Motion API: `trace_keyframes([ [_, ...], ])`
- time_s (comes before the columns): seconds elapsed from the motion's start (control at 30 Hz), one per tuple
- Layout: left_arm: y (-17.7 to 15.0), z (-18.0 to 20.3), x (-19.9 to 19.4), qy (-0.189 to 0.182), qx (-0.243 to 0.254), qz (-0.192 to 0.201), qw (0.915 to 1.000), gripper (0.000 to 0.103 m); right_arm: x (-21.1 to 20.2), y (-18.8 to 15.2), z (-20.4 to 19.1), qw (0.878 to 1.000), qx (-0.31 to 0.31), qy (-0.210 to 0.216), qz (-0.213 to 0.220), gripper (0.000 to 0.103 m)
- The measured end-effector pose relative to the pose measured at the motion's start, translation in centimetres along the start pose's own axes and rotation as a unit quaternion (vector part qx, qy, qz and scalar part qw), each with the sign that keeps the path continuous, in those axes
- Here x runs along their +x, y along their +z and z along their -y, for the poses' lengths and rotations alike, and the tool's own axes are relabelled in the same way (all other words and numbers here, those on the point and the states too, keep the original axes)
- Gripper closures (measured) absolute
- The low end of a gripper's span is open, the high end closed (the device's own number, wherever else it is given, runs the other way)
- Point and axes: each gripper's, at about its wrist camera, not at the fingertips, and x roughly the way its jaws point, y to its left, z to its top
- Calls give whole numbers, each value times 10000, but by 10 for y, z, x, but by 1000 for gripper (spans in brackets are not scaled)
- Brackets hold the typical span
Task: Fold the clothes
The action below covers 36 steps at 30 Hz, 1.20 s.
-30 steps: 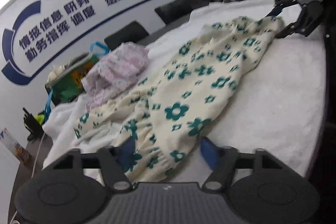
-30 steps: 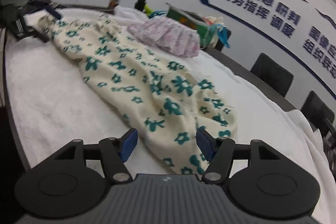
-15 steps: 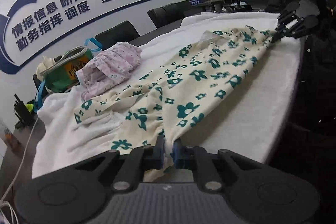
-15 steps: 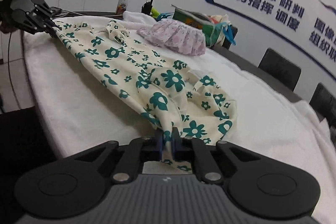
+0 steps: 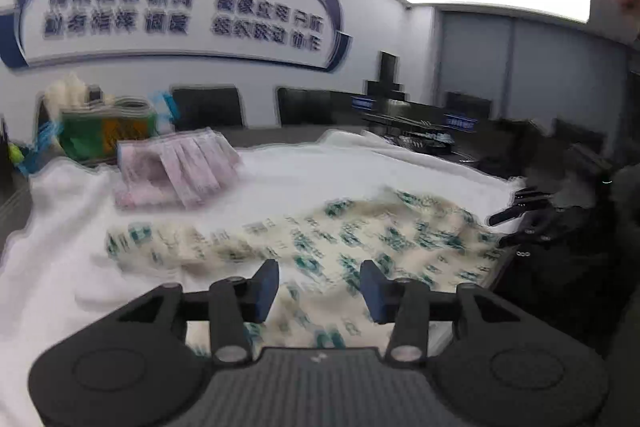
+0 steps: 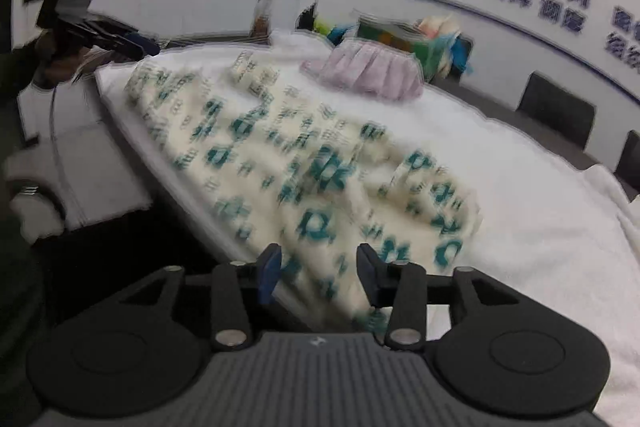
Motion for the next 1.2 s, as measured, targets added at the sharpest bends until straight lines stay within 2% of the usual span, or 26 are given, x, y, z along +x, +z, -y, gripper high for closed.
trace_keyframes([
  [0.03,0,6,14,135,117,-92,9998,60,7,0,3,9999,124,-52,94,59],
  [0.07,-1,12,28,257,218,-193,9992,60,16,-2,7,9994,311,-79,158,66],
  [0.1,-3,16,40,380,282,-339,9983,61,24,-3,12,9985,498,-106,222,91],
  [0.17,-15,19,58,656,408,-647,9949,61,39,-6,22,9952,922,-174,271,94],
  [0.2,-23,17,63,764,390,-829,9929,61,44,-10,29,9924,1198,-225,198,93],
  [0.27,-35,11,64,835,235,-1044,9907,61,44,-14,29,9928,1155,-288,138,88],
  [0.33,-34,5,55,686,92,-1169,9907,60,34,-10,23,9951,944,-266,108,72],
  [0.4,-19,0,44,654,225,-1205,9903,59,14,1,23,9958,785,-119,464,56],
  [0.47,9,-8,42,836,383,-1049,9902,51,2,18,30,9943,699,-235,777,50],
  [0.5,24,-12,44,977,485,-970,9893,45,4,29,33,9941,628,-437,772,49],
  [0.57,52,-21,51,1253,620,-850,9865,39,20,49,40,9949,367,-710,622,49],
  [0.63,59,-14,57,1055,641,-902,9882,40,41,66,43,9971,319,-541,427,50],
  [0.7,36,7,48,177,1083,-718,9914,40,48,70,28,9992,-29,174,365,50],
  [0.73,23,18,42,-293,1320,-611,9889,39,46,64,17,9981,-248,461,338,50],
  [0.8,-10,41,34,-827,2035,-576,9739,37,36,46,-3,9937,-679,848,264,50],
  [0.83,-24,52,35,-949,2306,-706,9658,37,34,36,-7,9935,-698,894,98,50],
  [0.87,-32,59,38,-995,2428,-830,9614,37,34,27,-6,9950,-565,816,-109,52],
  [0.9,-38,63,42,-996,2462,-939,9595,37,33,18,-2,9962,-423,718,-252,54],
  [0.93,-39,60,44,-991,2359,-942,9621,36,31,11,3,9970,-287,629,-344,56],
  [0.97,-39,56,47,-986,2231,-923,9654,39,28,5,8,9974,-189,579,-374,63],
  [1.03,-34,43,57,-921,1869,-1191,9708,65,28,-5,13,9980,-107,550,-288,71],
  [1.07,-30,35,59,-919,1694,-1309,9725,93,28,-7,15,9981,-71,561,-253,72],
  [1.1,-27,27,60,-928,1523,-1414,9737,100,28,-8,15,9980,-71,577,-240,79],
  [1.13,-25,25,56,-978,1497,-1414,9737,100,28,-7,14,9979,-136,586,-231,86],
  [1.17,-24,24,51,-1035,1500,-1391,9734,101,28,-6,12,9977,-229,594,-221,98],
  [1.2,-22,23,47,-1093,1504,-1368,9730,101,25,-4,11,9977,-262,601,-194,100],
])
